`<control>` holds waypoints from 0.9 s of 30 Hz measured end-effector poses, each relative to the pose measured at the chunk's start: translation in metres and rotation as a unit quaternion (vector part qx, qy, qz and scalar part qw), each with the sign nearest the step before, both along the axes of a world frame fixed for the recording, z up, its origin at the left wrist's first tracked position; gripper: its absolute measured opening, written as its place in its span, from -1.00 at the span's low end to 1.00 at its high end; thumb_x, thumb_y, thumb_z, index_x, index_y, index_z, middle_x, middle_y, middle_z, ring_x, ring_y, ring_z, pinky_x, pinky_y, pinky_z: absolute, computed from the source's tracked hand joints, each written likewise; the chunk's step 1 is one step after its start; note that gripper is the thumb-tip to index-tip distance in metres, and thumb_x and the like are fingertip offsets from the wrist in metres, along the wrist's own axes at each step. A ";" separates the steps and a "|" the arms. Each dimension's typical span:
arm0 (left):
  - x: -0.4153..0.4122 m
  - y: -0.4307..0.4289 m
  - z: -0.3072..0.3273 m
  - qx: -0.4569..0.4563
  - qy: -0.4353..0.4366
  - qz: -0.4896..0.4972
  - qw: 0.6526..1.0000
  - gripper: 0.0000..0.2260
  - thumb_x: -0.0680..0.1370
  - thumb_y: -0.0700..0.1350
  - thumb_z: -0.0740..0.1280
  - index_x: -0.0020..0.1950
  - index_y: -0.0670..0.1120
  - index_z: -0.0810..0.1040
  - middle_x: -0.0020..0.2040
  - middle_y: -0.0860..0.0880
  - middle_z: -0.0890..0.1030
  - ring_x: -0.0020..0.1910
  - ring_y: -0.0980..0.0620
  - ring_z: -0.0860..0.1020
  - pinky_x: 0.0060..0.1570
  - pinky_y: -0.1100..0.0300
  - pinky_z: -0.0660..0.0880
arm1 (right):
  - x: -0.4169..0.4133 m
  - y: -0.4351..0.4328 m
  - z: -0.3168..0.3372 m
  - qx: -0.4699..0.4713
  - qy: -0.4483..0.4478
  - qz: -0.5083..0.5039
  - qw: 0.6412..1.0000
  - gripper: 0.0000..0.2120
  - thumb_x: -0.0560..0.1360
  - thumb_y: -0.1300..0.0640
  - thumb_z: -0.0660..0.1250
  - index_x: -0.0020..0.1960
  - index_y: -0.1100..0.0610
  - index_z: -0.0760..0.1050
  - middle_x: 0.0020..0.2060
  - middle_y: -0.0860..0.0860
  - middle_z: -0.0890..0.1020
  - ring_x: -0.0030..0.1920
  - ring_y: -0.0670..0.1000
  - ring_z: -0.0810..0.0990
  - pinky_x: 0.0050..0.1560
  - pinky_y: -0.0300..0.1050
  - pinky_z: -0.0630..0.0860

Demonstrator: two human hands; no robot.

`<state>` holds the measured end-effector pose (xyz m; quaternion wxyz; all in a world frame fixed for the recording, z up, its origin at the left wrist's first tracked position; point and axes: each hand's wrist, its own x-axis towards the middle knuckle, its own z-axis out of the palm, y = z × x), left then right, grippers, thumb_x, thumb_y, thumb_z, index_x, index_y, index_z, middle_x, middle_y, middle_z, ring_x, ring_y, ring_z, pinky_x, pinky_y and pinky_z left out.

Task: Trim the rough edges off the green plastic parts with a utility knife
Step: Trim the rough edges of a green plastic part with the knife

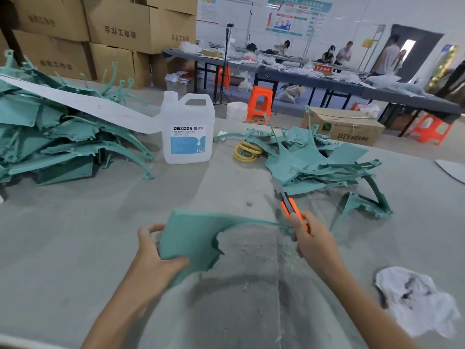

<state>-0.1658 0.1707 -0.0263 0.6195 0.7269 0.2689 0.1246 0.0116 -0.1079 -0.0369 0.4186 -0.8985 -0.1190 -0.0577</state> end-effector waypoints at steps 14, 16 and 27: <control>0.012 0.006 -0.036 -0.017 0.015 -0.020 1.000 0.00 0.49 -0.30 0.49 0.57 0.38 -0.06 0.25 0.17 0.58 0.17 0.00 0.63 0.26 -0.15 0.52 | -0.069 0.048 -0.011 -0.288 -0.046 0.147 0.945 -0.67 0.64 -0.26 0.10 0.23 -0.11 0.45 -0.07 -0.08 0.64 -0.07 0.08 0.64 -0.14 -0.01 0.52; 0.012 0.006 -0.036 0.001 0.016 -0.022 1.000 0.01 0.46 -0.24 0.52 0.57 0.39 -0.09 0.27 0.17 0.58 0.17 0.00 0.63 0.27 -0.14 0.52 | -0.067 0.058 -0.012 -0.323 -0.042 0.134 0.936 -0.66 0.65 -0.27 0.06 0.20 -0.09 0.44 -0.03 -0.06 0.64 -0.04 0.11 0.64 -0.15 -0.03 0.50; 0.012 0.004 -0.040 0.031 0.025 0.002 0.999 -0.01 0.27 0.03 0.47 0.48 0.48 -0.08 0.23 0.19 0.58 0.12 0.00 0.63 0.20 -0.10 0.57 | -0.050 0.061 -0.011 -0.335 -0.048 0.116 0.934 -0.68 0.66 -0.26 0.06 0.16 -0.08 0.45 -0.04 -0.05 0.57 -0.09 0.13 0.64 -0.18 0.00 0.49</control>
